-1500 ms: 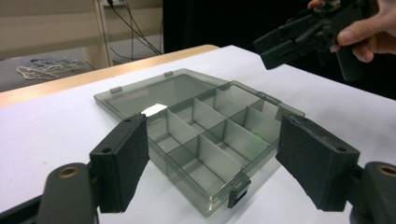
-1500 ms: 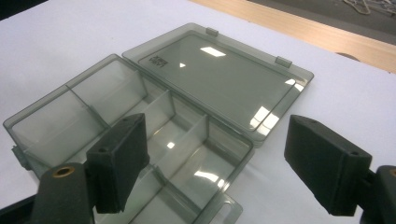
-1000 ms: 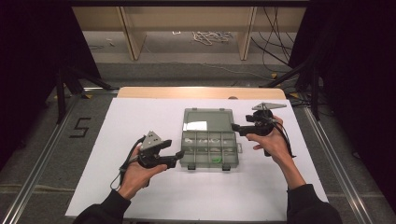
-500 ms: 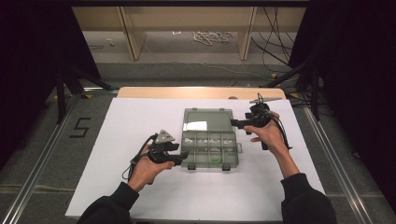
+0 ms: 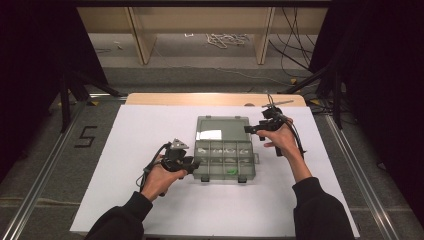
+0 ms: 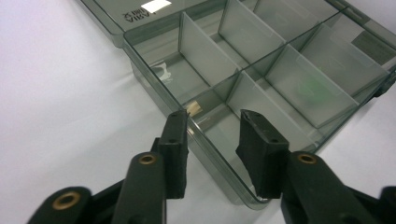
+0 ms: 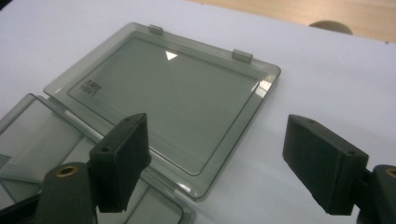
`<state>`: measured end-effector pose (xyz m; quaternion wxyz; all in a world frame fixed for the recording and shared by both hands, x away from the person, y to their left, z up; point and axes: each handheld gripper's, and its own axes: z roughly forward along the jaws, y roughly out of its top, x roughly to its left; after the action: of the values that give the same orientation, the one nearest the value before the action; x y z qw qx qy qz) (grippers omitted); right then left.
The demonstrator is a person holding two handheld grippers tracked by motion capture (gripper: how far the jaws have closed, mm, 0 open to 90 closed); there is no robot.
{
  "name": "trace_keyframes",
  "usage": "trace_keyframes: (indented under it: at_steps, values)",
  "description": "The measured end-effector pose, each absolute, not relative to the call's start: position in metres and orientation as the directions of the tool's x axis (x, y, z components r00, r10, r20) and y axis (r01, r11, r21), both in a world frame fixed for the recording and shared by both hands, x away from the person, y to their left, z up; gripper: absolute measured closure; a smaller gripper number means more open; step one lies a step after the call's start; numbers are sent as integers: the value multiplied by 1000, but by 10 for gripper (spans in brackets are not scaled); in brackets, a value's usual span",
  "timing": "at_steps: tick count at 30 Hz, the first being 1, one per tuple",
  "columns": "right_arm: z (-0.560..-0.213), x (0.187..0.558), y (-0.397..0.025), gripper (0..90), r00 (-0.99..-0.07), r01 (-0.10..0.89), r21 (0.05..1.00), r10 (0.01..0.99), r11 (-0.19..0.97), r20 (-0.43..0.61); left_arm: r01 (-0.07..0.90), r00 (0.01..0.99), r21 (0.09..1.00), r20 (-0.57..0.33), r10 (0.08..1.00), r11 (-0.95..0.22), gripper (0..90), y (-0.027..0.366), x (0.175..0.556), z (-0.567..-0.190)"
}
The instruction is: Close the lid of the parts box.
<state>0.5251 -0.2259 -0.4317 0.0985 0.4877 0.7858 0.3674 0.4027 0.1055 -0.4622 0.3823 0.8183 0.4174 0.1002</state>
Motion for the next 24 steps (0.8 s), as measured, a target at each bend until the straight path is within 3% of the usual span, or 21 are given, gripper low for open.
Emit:
trace_keyframes:
  at_steps: [6, 24]
  values:
    - [-444, 533, -223, 242, -484, 719, 653, 846, 238, 225, 619, 614, 703, -157, 773, -349, 705, 106, 404, -463]
    - [-461, 546, -213, 277, -442, 779, 589, 856, 217, 269, 648, 584, 697, -194, 788, -308, 719, 107, 405, -464]
